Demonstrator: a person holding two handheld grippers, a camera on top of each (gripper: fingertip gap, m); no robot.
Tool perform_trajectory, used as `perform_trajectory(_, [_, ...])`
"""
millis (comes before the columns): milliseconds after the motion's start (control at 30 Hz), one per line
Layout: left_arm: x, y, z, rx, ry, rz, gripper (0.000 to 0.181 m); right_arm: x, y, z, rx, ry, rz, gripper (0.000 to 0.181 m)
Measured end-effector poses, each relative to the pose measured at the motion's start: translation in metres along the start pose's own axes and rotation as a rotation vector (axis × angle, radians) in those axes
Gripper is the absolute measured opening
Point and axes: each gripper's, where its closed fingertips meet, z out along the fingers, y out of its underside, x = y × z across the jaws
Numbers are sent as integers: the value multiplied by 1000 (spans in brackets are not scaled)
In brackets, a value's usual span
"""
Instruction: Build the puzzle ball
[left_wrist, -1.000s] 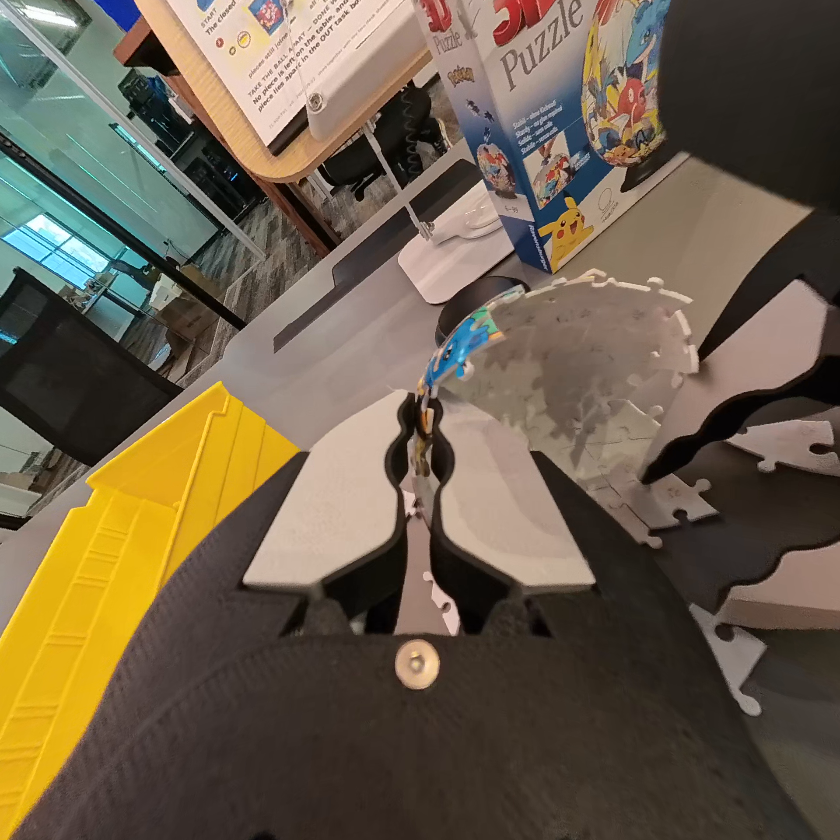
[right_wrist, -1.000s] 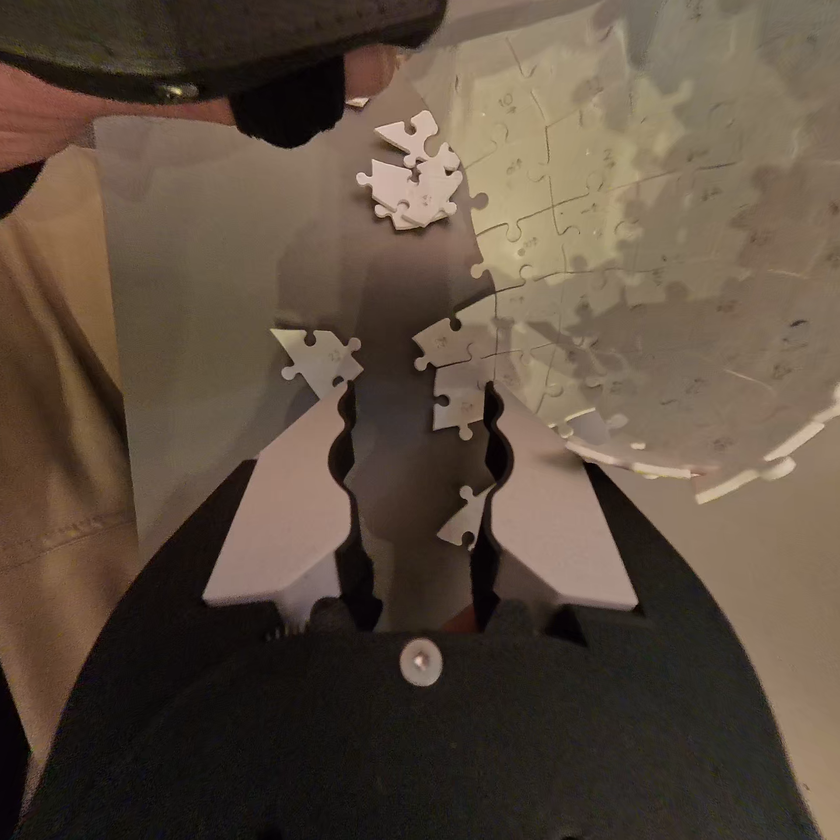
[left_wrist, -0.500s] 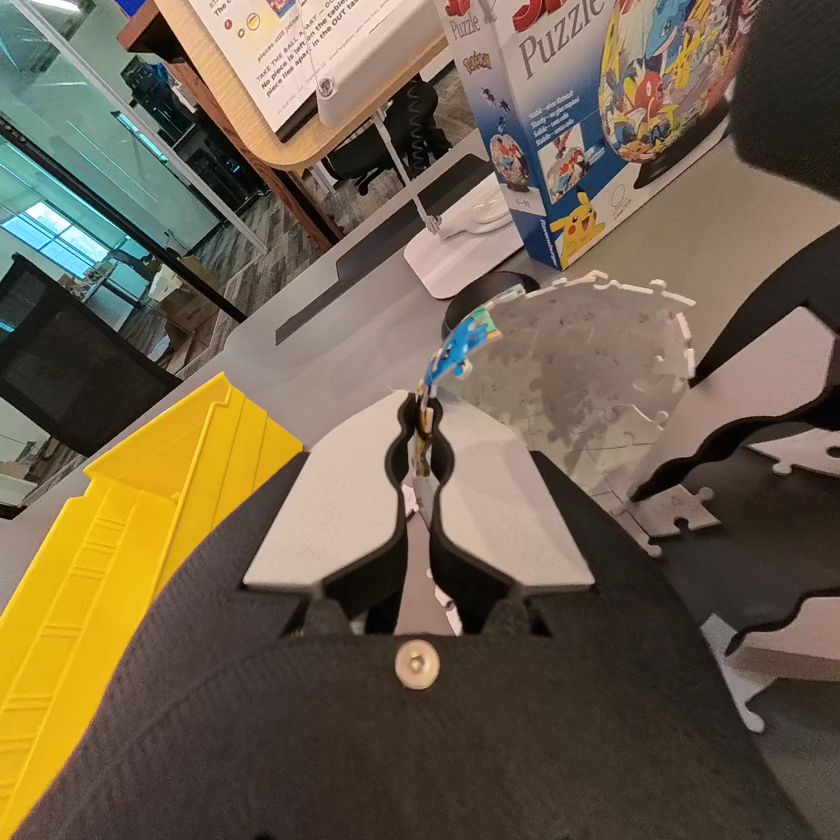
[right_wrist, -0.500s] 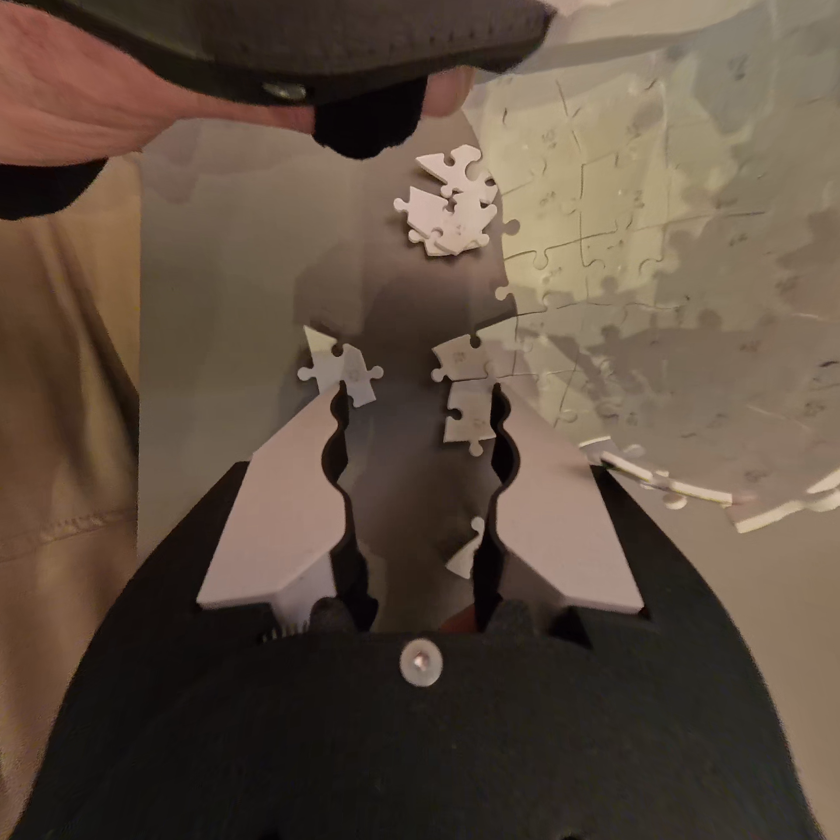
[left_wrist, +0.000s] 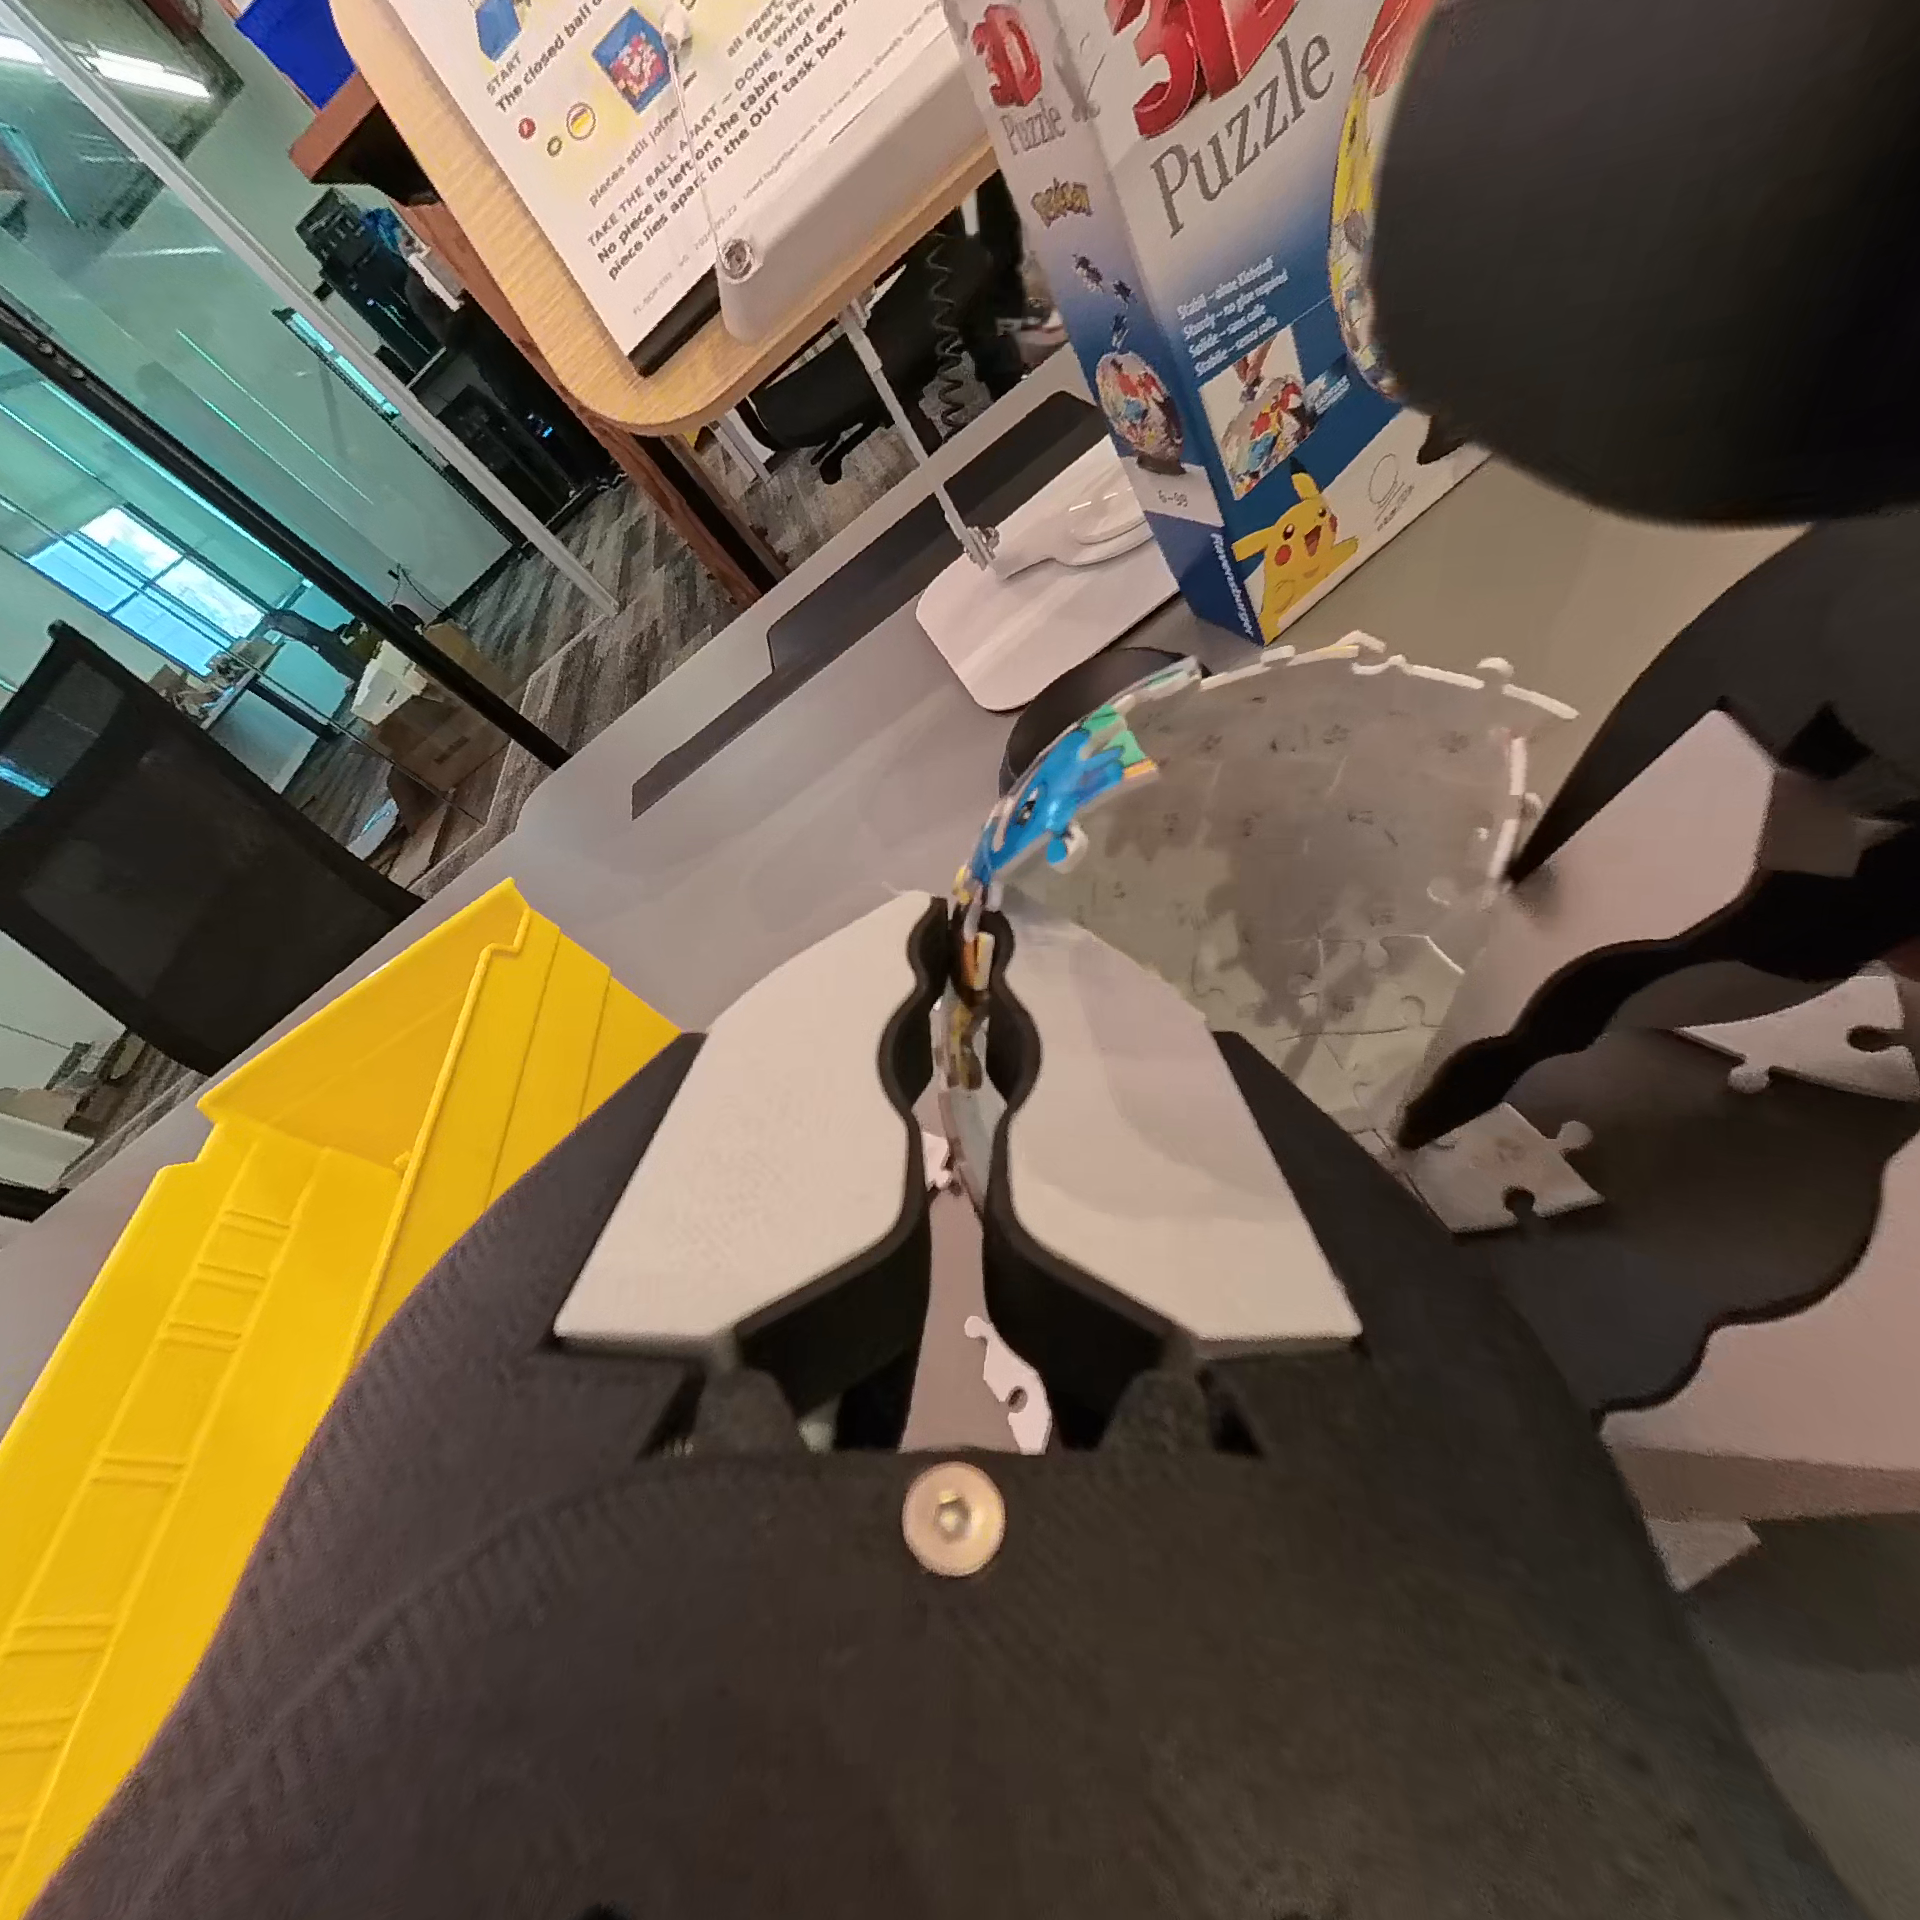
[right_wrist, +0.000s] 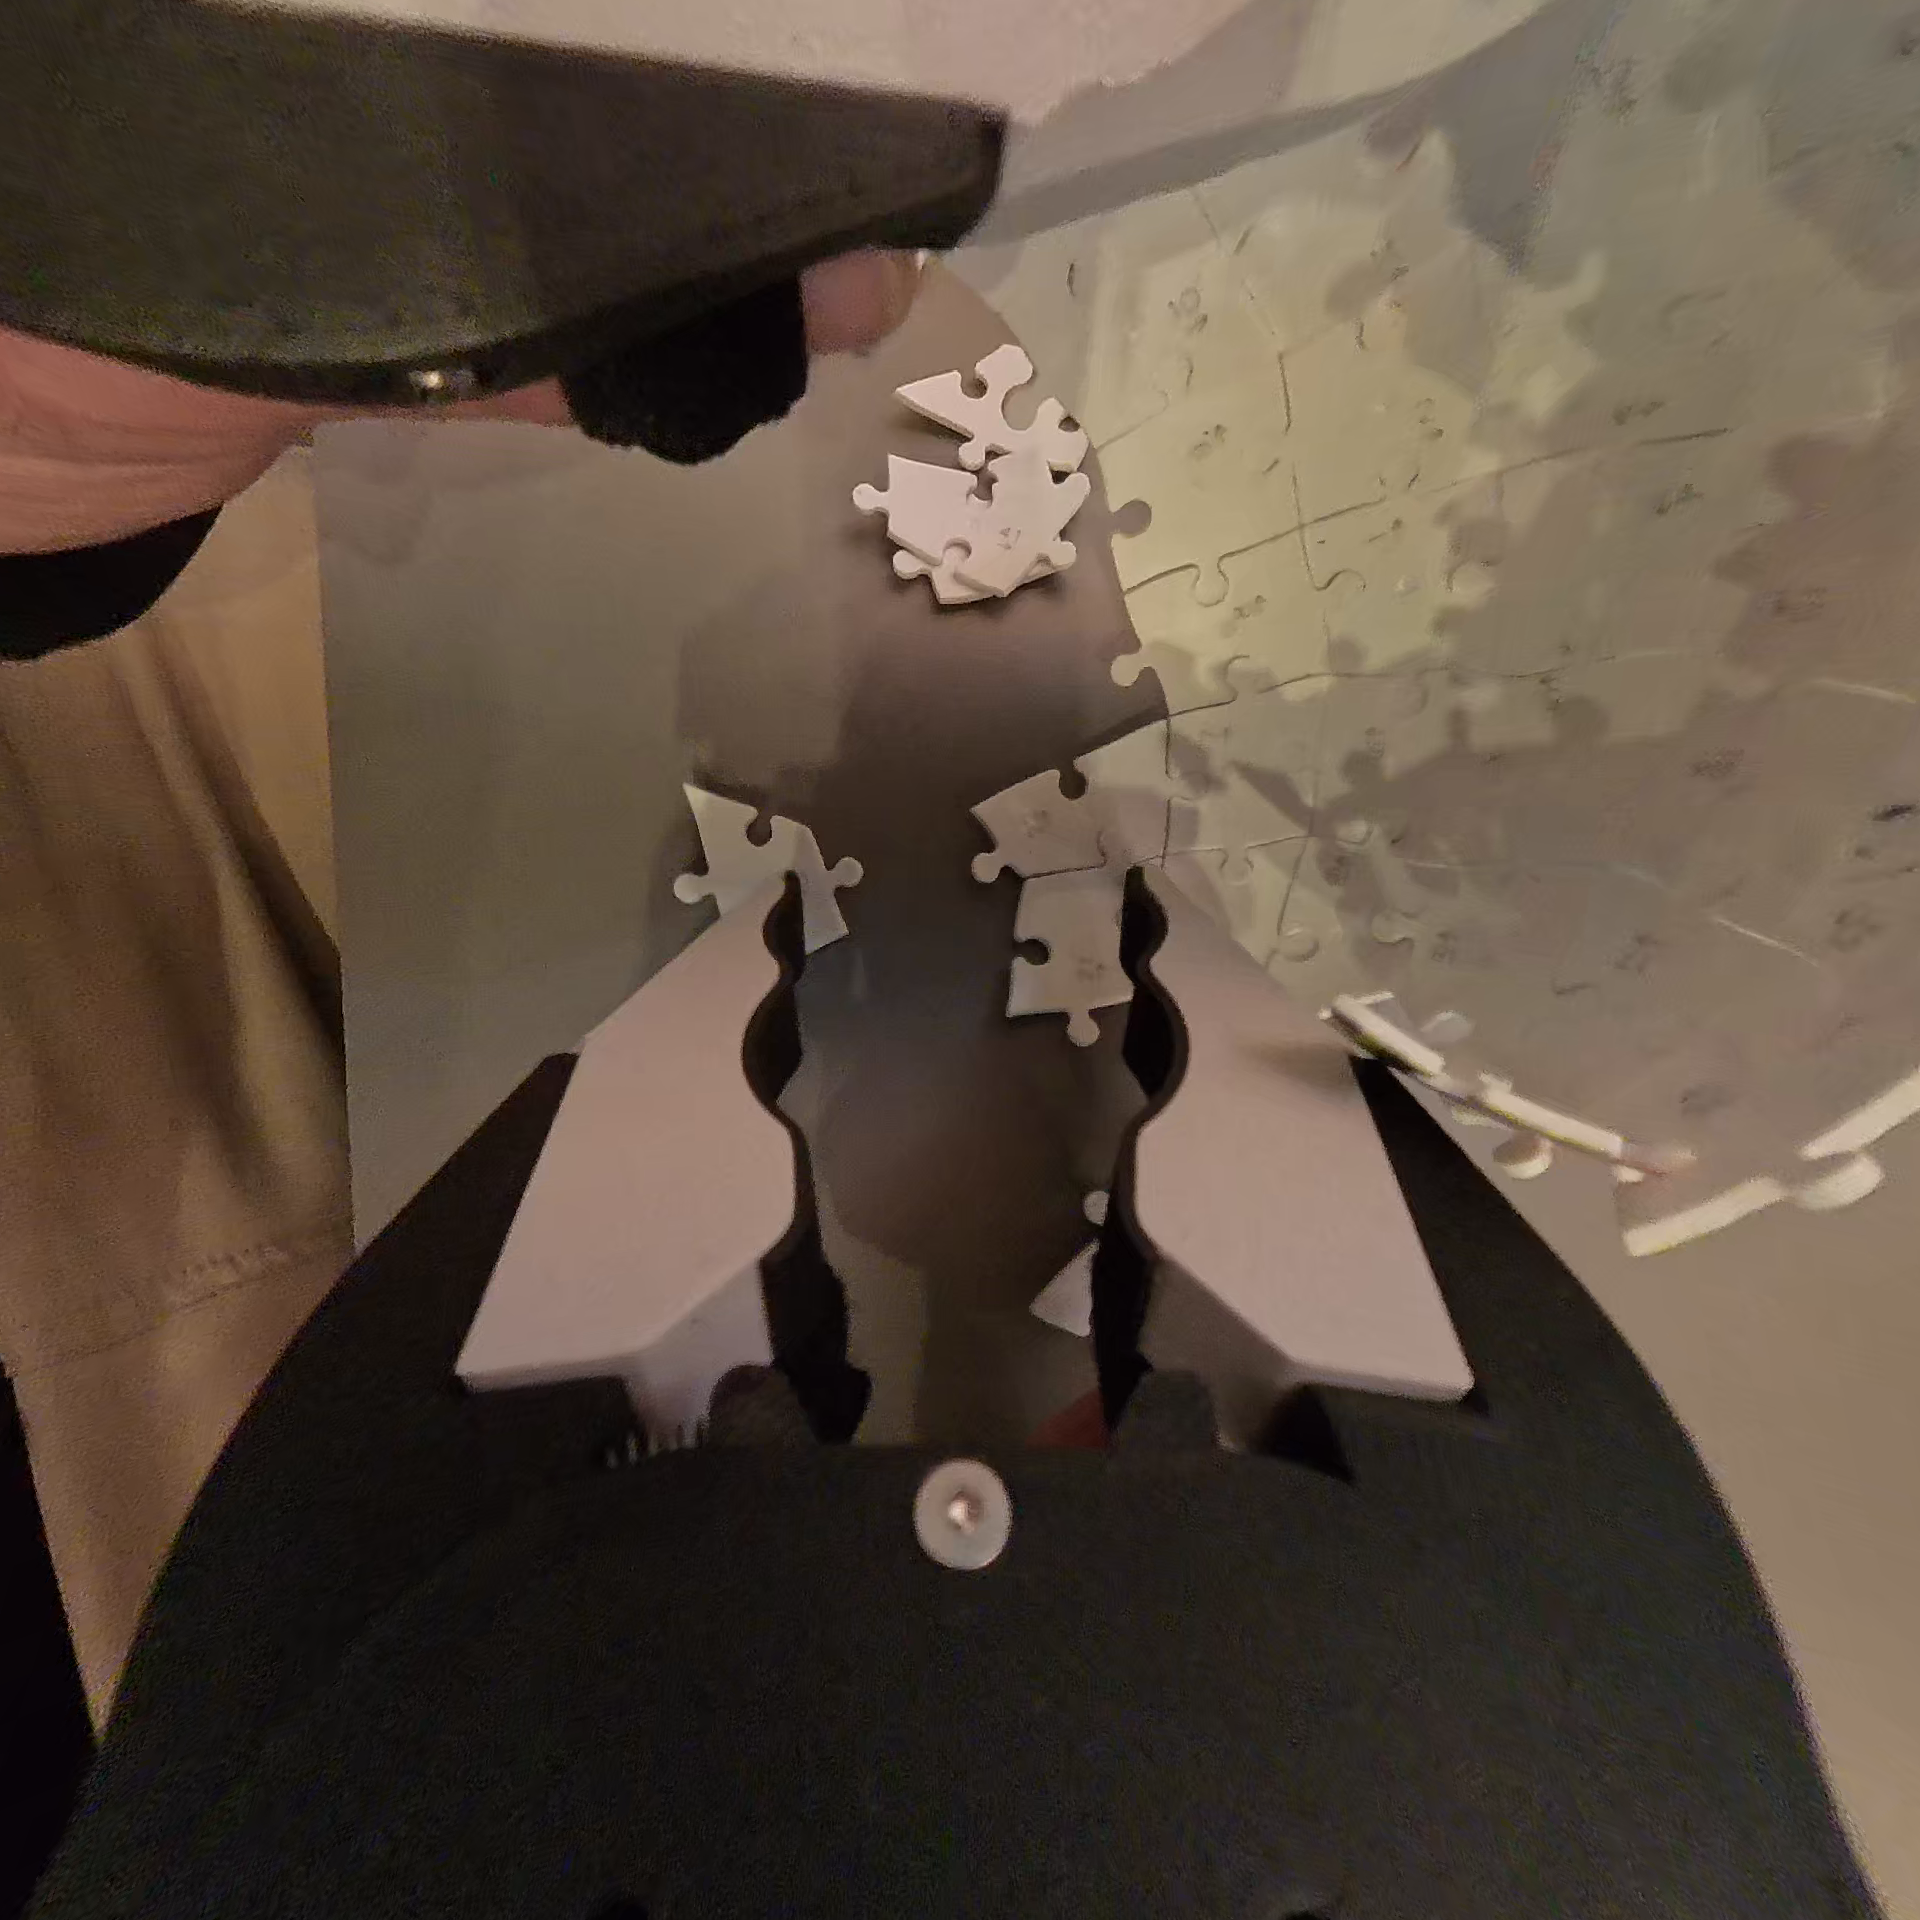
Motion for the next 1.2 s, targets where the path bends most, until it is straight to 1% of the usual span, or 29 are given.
perform_trajectory(67, [1, -2, -1, 7, 0, 4, 4, 0, -1, 1, -13, 0, 21, 64])
perform_trajectory(233, [2, -3, -2, 11, 1, 17, 4, 4, -1, 0, -23, 2, 69, 55])
perform_trajectory(367, [-1, 3, 1, -6, -3, 5, 3, -1, -1, 0, -42, 15, 18, 63])
perform_trajectory(400, [-1, 6, 2, -12, 3, -9, 3, -4, 0, -2, -48, -6, 33, 68])
perform_trajectory(467, [-2, 8, 2, -17, 0, -23, 3, -9, 1, -9, -39, -52, 62, 68])
perform_trajectory(667, [-4, 10, 4, -25, 1, -33, 3, -4, -3, -30, 29, -47, 59, 66])
perform_trajectory(800, [-4, 10, 4, -25, 1, -34, 3, -4, 2, -27, 9, -35, 35, 64])
perform_trajectory(867, [-5, 9, 3, -22, -1, -34, 3, -1, -1, -28, 23, -9, 30, 57])
perform_trajectory(933, [-6, 8, 3, -19, -1, -35, 3, 1, -4, -28, 45, 7, 42, 54])
perform_trajectory(1067, [-8, 5, 3, -7, 0, -29, 3, 8, -8, -20, 64, 64, 16, 57])
perform_trajectory(1200, [-8, -1, 3, 12, -1, -14, 3, 9, -8, -7, 33, 70, -18, 62])
